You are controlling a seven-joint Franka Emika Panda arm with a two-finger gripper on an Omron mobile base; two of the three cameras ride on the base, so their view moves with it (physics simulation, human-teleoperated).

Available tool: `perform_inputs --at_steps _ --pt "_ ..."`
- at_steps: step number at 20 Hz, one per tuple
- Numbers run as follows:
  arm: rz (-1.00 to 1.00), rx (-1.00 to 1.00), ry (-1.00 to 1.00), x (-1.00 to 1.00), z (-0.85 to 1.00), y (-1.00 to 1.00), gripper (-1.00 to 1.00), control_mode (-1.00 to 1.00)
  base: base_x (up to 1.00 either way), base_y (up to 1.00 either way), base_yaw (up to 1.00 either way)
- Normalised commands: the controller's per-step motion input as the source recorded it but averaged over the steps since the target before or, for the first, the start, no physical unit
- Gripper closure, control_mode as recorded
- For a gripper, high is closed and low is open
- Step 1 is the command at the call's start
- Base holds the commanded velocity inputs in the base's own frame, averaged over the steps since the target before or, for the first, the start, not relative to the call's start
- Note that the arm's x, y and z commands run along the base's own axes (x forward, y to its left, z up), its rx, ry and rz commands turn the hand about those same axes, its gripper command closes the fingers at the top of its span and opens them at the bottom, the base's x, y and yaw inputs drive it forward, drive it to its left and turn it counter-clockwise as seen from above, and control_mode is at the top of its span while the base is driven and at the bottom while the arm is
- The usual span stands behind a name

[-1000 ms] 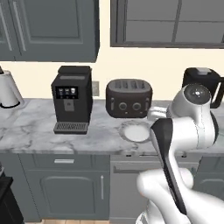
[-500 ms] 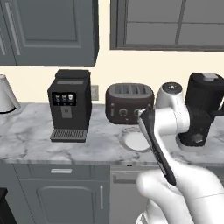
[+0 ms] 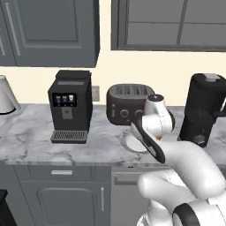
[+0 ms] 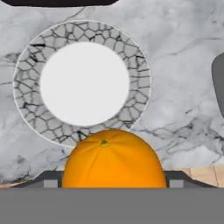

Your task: Pick the orange and tangerine from the fridge and place them on the plate next to the blender to make a fruit smoothie.

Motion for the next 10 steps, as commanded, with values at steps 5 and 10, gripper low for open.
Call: perform_inputs --at_steps 5,10 --pt "0.04 0.0 0.08 0.58 -0.51 0.0 1.0 -1.0 0.0 0.0 0.0" --pt "0.03 0.03 0.0 0.44 -0.42 0.0 1.0 -1.0 0.0 0.0 0.0"
